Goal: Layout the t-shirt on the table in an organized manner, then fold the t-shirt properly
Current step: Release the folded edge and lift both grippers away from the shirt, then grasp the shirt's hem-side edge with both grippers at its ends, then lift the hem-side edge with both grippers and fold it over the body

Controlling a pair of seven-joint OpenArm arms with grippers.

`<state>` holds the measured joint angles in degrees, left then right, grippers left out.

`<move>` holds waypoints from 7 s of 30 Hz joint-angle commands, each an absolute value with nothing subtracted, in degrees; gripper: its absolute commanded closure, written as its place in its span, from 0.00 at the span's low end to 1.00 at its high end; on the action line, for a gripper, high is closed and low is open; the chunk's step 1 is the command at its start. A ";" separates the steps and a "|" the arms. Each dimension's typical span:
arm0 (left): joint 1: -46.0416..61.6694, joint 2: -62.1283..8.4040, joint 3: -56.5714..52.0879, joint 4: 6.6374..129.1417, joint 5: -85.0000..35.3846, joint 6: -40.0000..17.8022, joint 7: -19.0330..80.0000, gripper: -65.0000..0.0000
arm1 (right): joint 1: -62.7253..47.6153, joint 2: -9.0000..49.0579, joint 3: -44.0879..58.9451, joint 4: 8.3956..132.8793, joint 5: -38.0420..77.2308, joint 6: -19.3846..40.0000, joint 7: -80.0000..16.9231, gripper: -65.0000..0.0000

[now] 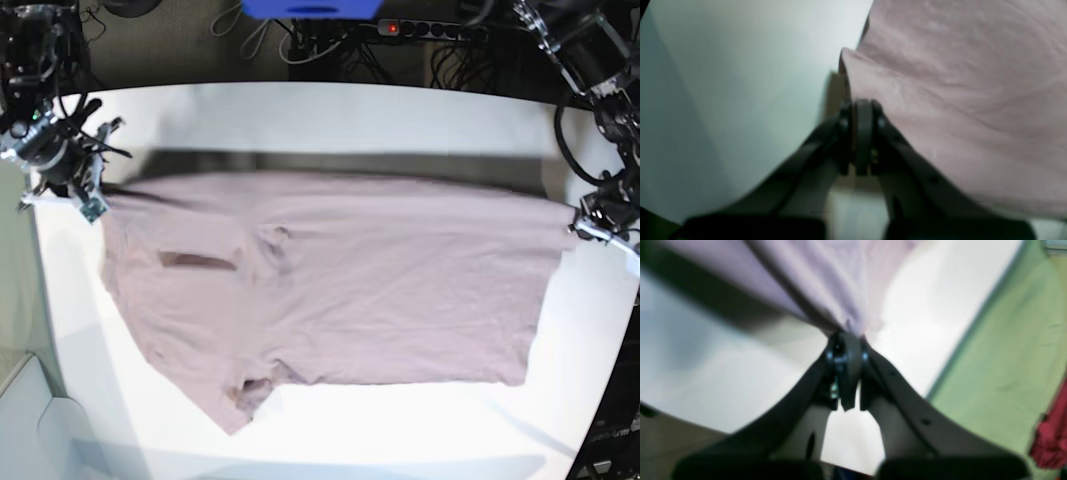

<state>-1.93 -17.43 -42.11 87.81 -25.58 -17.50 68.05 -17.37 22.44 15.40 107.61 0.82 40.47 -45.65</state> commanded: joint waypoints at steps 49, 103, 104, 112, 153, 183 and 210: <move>21.14 -15.08 -42.86 103.87 -25.36 -17.45 66.95 0.45 | -31.96 17.01 34.07 107.47 0.31 40.00 -38.55 0.36; -24.84 -20.79 -28.18 52.26 -13.32 -16.75 39.08 0.24 | 35.47 16.13 20.09 28.18 -18.77 40.00 -15.34 1.00; -26.24 -20.70 -26.86 49.27 -12.62 -16.75 37.32 0.24 | 35.47 16.13 20.09 28.09 -18.77 40.00 -15.34 1.00; -34.86 -20.35 -17.54 28.88 -8.13 -16.75 23.87 0.25 | 33.98 16.13 20.09 28.26 -18.86 40.00 -15.52 1.00; -18.51 -17.10 -23.43 68.97 -8.66 -17.45 39.34 1.00 | 14.99 15.78 20.53 72.75 -11.30 40.00 -22.64 1.00; 2.59 -15.08 -30.37 99.74 -8.66 -17.54 52.97 1.00 | -6.02 15.96 23.52 91.82 -4.88 40.00 -25.36 1.00; 9.54 -14.90 -29.93 94.73 -8.66 -17.54 53.76 1.00 | -14.02 15.69 23.16 94.46 -5.05 40.00 -25.36 1.00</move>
